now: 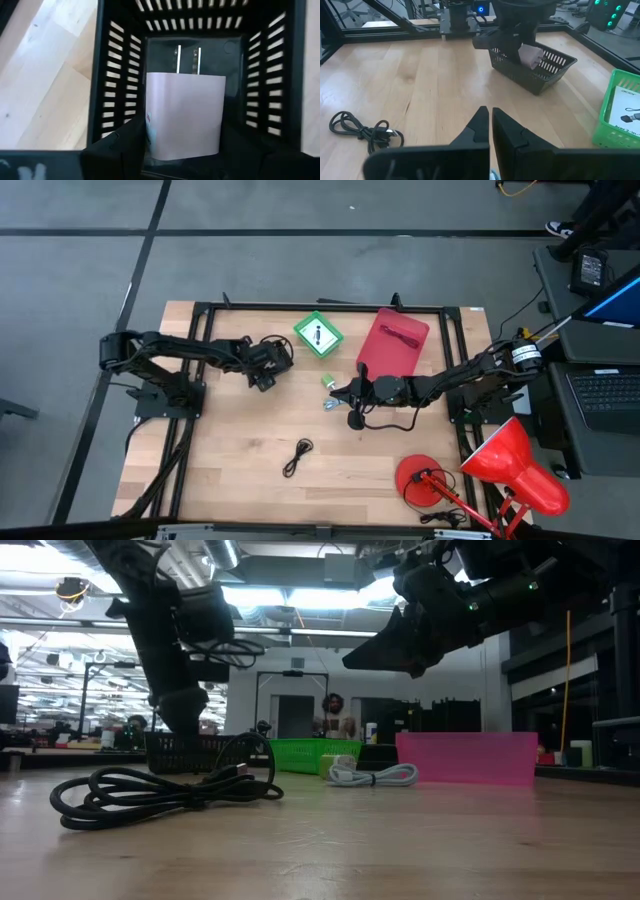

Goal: Pick and place items into bin
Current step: Put the pink charger adapter into the black bin, then put the black charger cable into the pink bin

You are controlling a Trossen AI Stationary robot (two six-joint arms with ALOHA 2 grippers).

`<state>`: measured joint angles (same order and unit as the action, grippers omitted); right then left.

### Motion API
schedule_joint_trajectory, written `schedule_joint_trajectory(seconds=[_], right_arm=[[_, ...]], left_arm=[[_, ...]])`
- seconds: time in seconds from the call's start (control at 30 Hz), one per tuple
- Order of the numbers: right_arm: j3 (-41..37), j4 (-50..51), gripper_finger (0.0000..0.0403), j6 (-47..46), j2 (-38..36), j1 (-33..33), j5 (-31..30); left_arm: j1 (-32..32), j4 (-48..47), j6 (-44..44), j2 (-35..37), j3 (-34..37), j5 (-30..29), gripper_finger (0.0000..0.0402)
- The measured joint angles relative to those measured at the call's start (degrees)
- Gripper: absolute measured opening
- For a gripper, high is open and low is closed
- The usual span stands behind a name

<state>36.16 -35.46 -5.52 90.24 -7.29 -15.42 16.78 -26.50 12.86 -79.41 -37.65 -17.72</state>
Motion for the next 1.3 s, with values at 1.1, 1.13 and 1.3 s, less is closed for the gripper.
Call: schedule_joint_trajectory(seconds=[1.1,1.13,1.3], right_arm=[[0.0,0.0,0.0005,0.01,0.02,0.0,0.0],[0.0,0.0,0.0005,0.02,0.02,0.0,0.0],[0.0,0.06,0.0005,0.02,0.02,0.0,0.0]], left_arm=[[-0.26,3.84,-6.62,8.49,0.0,-0.65,0.0196],[-0.26,3.83,-6.6,9.98,0.0,-0.33,0.0194],[-1.28,4.06,-4.64,16.42,0.0,3.28,0.0184]])
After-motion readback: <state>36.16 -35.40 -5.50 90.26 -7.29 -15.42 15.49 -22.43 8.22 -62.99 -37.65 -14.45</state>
